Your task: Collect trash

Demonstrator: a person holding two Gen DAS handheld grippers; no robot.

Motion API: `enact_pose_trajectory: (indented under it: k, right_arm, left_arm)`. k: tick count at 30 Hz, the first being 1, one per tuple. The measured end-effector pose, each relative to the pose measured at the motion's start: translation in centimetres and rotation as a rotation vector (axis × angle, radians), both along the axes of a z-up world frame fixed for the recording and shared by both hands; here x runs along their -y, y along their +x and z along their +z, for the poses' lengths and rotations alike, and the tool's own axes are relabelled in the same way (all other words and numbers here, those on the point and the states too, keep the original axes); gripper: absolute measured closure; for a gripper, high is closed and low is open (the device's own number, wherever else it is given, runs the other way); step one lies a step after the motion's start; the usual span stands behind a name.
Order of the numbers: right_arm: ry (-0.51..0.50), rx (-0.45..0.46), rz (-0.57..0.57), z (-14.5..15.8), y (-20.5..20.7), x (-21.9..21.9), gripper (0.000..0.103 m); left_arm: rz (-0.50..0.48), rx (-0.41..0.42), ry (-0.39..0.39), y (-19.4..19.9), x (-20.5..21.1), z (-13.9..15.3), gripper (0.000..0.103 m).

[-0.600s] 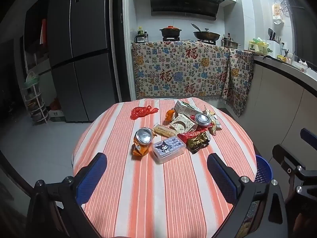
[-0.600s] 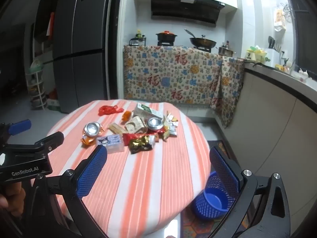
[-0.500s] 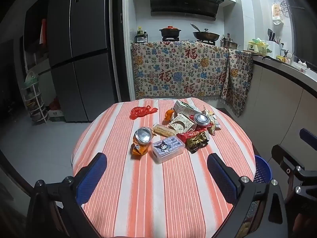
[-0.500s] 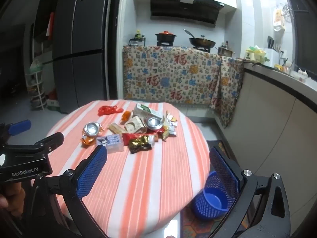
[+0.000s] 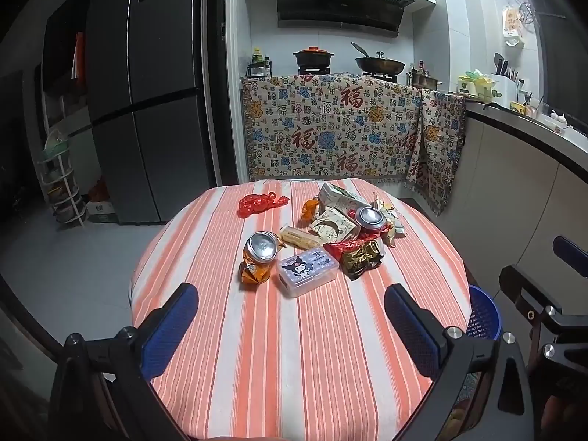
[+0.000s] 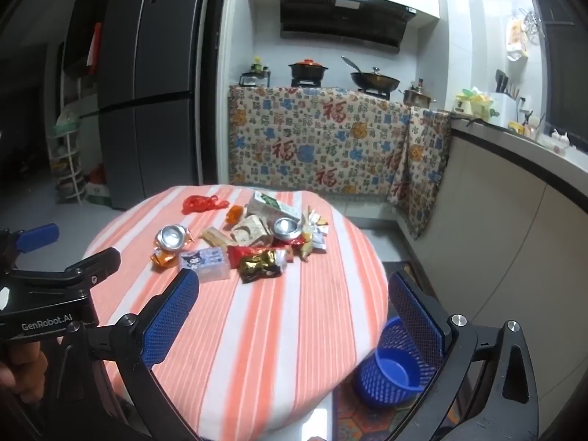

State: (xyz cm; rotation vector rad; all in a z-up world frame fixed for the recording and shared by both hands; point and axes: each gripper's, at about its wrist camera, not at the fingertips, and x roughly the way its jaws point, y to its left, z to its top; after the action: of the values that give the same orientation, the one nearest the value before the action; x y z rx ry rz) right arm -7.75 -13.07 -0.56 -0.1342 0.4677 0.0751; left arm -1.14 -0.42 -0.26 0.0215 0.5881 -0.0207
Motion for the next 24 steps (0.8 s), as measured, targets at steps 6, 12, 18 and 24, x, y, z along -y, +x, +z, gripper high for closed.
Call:
enact_pose_trajectory:
  k: [6,12,18,24]
  right_arm:
    - [0.0,0.002,-0.002,-0.11,-0.06,0.09,0.0]
    - [-0.001,0.003,-0.007,-0.26,-0.3,0.21,0.0]
    - [-0.003,0.002,-0.007,-0.17,-0.32,0.3,0.0]
    - [-0.002,0.004,-0.013,-0.11,-0.47,0.37,0.0]
  left_arm:
    - [-0.004,-0.002,-0.001,-0.06,0.01,-0.3,0.0]
    - [-0.006,-0.002,-0.001,-0.09,0.02,-0.23,0.0]
    - [-0.011,-0.002,0.0,-0.32,0.22,-0.22,0.0]
    - [-0.01,-0.002,0.0,-0.33,0.27,-0.16,0.0]
